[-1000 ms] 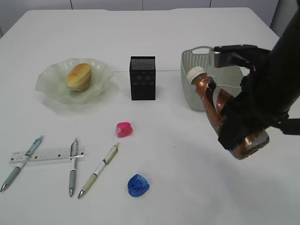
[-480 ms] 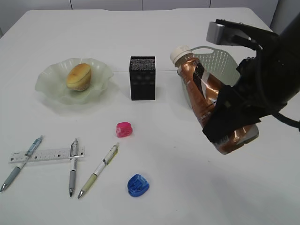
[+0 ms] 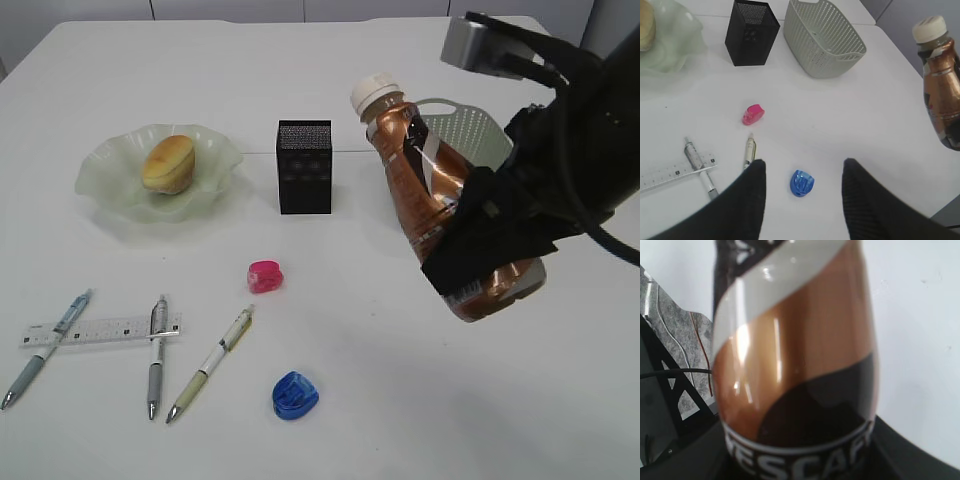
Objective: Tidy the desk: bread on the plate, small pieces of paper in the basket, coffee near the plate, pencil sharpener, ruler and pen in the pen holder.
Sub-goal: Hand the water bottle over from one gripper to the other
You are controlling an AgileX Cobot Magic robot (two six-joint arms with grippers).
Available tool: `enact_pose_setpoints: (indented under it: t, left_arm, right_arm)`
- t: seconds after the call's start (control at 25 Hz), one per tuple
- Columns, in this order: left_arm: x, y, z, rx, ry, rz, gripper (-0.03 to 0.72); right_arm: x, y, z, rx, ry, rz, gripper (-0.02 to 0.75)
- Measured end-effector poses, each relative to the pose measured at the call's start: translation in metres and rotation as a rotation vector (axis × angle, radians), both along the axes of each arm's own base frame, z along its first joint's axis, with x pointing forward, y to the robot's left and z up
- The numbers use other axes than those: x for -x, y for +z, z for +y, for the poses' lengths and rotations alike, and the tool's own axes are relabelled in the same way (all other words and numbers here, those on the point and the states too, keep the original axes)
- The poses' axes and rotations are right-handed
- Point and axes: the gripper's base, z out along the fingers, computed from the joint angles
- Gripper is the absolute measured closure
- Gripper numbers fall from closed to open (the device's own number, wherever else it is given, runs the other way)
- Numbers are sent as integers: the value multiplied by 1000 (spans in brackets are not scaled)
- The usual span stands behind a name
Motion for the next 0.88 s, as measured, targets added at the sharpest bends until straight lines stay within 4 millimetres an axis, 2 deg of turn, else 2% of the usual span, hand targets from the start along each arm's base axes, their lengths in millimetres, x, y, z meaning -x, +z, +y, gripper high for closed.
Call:
enact_pose_setpoints:
  t: [0.32,0.52,0.68,0.88]
  left_arm:
    - [-1,1,0,-7,-3,-22,328]
    - [-3,1,1,-33,-7,-51,328]
    - [-14,-6,-1,-46,-11,-6,328]
    - [-36,1,-5,-69,-22,3,328]
  right_arm:
    - [8,14,2,-74,40,-66,333]
    - [8,16,5,-112,37,-70,334]
    - [9,17,6,-128,47,-75,334]
    - [9,18,7,-149,62,-82,334]
